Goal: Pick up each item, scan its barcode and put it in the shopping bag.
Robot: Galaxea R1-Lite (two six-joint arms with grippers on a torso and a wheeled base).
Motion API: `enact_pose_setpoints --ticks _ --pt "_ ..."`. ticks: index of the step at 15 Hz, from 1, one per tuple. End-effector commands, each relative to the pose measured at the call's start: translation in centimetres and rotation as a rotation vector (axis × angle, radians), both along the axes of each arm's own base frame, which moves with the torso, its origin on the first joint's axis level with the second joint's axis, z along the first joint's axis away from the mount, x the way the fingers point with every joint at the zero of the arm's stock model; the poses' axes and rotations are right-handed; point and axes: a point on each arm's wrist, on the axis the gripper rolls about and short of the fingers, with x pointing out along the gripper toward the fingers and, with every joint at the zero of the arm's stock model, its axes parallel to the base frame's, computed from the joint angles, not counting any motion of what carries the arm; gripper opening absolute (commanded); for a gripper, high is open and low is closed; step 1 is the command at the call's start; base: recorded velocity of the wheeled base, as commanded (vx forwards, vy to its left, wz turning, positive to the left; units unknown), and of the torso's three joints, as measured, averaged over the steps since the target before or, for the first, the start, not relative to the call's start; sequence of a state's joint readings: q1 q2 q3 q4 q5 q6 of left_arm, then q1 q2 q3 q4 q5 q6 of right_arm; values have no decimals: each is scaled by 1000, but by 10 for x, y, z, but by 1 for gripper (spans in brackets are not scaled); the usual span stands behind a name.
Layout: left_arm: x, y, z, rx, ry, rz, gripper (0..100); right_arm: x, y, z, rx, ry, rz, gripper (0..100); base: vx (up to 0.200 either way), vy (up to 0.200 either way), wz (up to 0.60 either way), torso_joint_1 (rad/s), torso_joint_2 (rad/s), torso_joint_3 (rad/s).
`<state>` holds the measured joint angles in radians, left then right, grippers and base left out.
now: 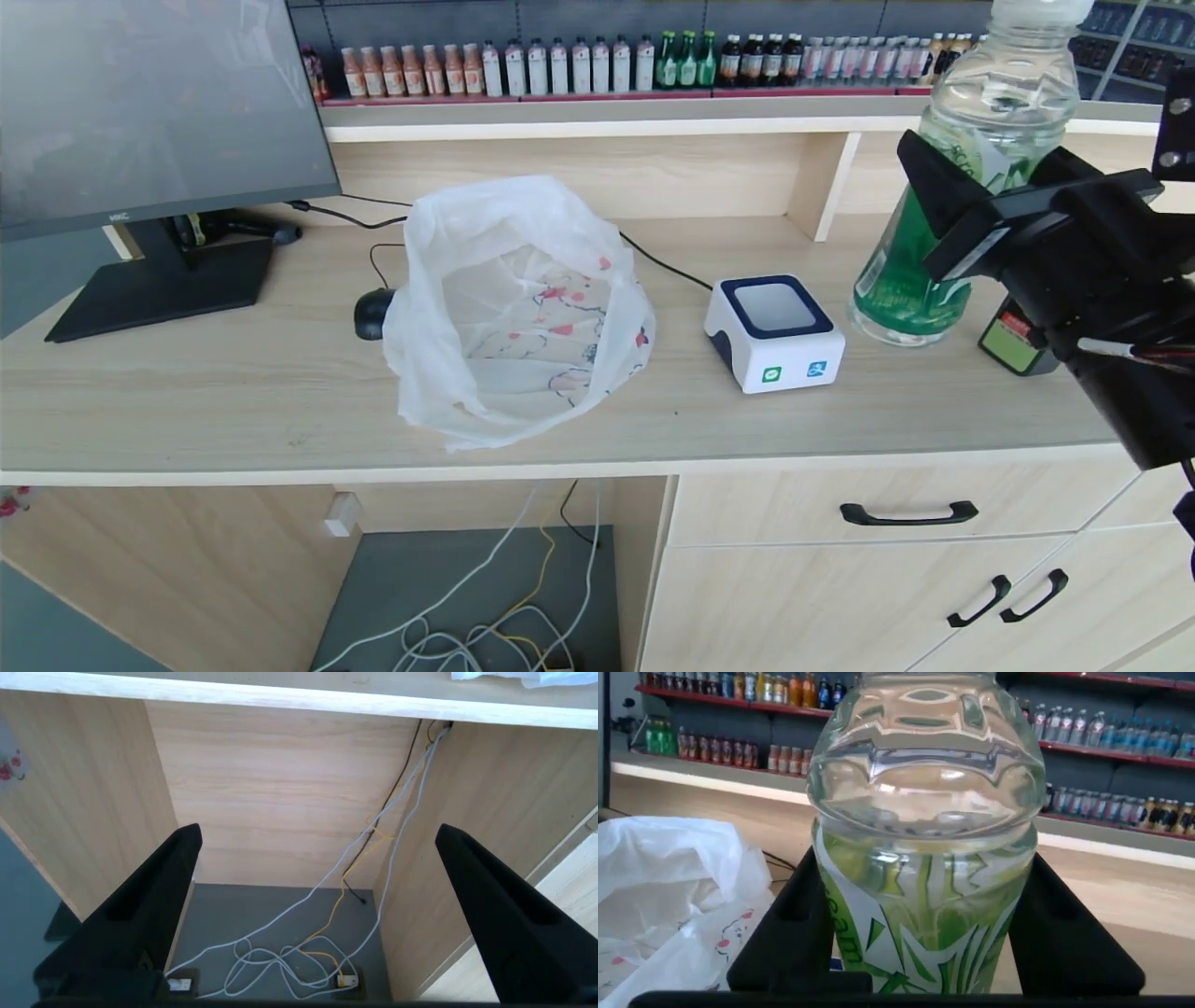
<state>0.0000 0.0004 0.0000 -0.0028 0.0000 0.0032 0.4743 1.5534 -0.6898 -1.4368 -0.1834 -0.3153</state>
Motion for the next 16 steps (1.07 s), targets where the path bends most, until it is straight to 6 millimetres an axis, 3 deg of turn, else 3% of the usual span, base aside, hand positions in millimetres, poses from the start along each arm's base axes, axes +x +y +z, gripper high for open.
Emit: enact_pose_setpoints --ticks 1,4,10,16 --pt "0 0 0 0 -1 0 100 8 6 20 -45 -27 -24 0 0 0 0 0 0 0" --pt "0 0 0 0 -1 0 100 17 12 44 -144 -12 -63 0 0 0 0 0 0 0" --pt "0 0 0 0 -1 0 100 16 33 67 -311 -29 -53 0 0 0 0 0 0 0" --pt "0 0 0 0 -1 2 100 11 53 64 -448 -60 15 0 0 0 0 0 0 0"
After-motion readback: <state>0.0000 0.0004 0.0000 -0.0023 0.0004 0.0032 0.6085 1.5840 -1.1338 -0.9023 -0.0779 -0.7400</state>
